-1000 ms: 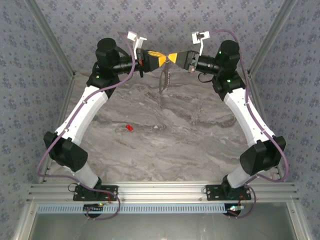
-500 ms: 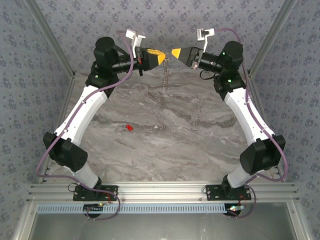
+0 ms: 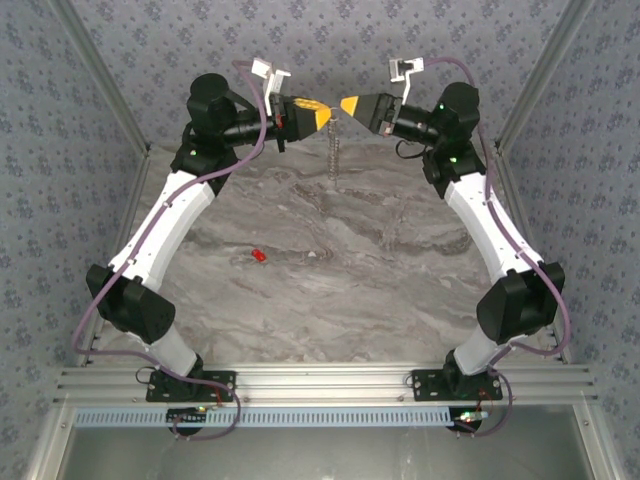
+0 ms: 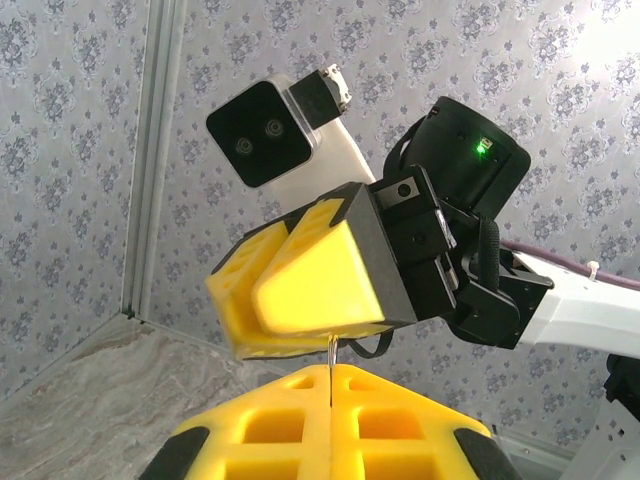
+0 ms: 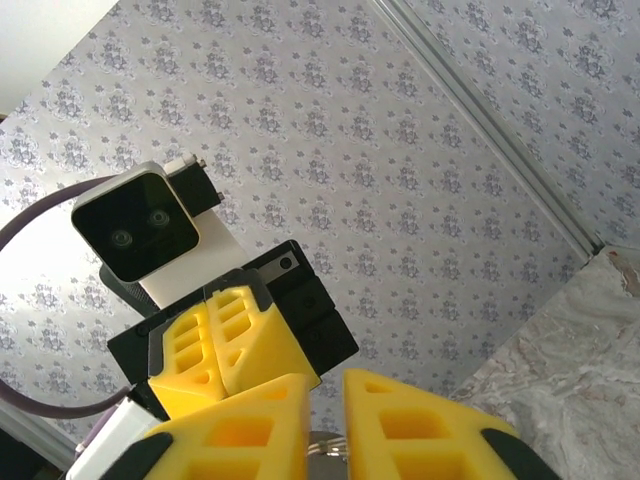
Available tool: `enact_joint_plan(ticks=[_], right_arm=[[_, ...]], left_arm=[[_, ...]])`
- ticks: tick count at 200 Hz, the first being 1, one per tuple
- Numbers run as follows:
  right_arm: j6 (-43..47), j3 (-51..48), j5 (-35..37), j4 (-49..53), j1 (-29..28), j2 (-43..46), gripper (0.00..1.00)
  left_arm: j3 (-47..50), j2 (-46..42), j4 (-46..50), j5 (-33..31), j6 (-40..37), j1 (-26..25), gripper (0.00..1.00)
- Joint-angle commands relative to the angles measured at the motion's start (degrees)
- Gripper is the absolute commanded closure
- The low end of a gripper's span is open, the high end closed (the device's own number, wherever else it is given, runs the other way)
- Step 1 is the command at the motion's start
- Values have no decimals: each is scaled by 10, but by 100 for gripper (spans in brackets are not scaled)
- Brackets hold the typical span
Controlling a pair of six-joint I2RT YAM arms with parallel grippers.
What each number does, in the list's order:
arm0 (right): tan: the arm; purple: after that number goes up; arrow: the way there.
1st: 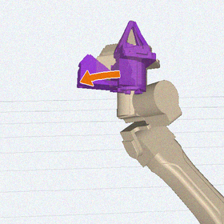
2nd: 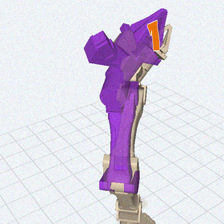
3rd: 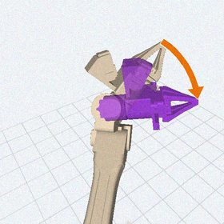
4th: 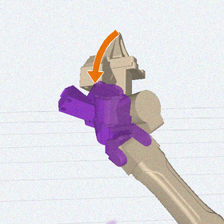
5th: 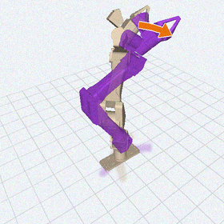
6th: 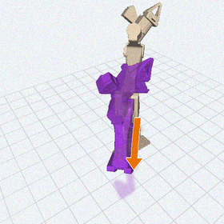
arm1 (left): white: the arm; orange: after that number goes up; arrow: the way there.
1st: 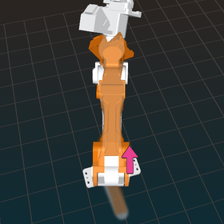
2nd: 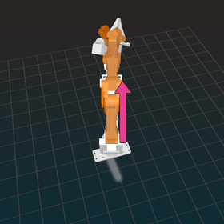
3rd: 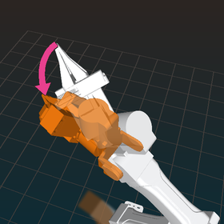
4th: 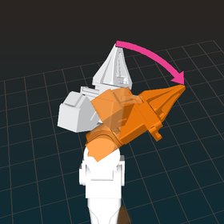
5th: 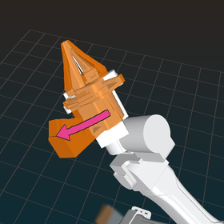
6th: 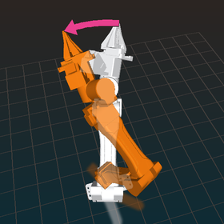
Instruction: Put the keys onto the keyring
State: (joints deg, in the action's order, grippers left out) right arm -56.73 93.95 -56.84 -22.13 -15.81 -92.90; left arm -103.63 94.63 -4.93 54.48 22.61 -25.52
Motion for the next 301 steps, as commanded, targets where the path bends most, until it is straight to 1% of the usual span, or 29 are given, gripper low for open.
enact_joint_plan(ticks=[1, 32, 59, 106, 162, 201, 244, 263, 301], right_arm=[[-12, -1, -4, -35, 7, 9, 74], [-21, -7, -6, -43, 12, 19, 66], [-19, 1, -19, -34, 4, 19, 65], [15, 8, -26, 5, -11, 18, 64], [16, 11, -31, 7, -13, 17, 69], [15, 10, -32, 8, -12, 21, 65], [-20, -21, -16, -37, 23, 39, 63], [-20, -17, -20, -36, 23, 42, 62], [-2, -5, -32, -14, 8, 41, 56]], left_arm=[[-20, -13, -27, 10, 6, -3, 100], [-21, -14, -27, 9, 6, -5, 100], [-21, -13, -27, 8, 6, -4, 100], [-28, -8, -26, 8, 7, -7, 100], [-30, -6, -21, 8, 5, -8, 100], [-31, -6, -21, 8, 3, -9, 100], [-31, -5, -21, 8, 3, -10, 100], [-31, -5, -21, 8, 3, -10, 100], [-33, -1, -20, 8, 3, -10, 100]])
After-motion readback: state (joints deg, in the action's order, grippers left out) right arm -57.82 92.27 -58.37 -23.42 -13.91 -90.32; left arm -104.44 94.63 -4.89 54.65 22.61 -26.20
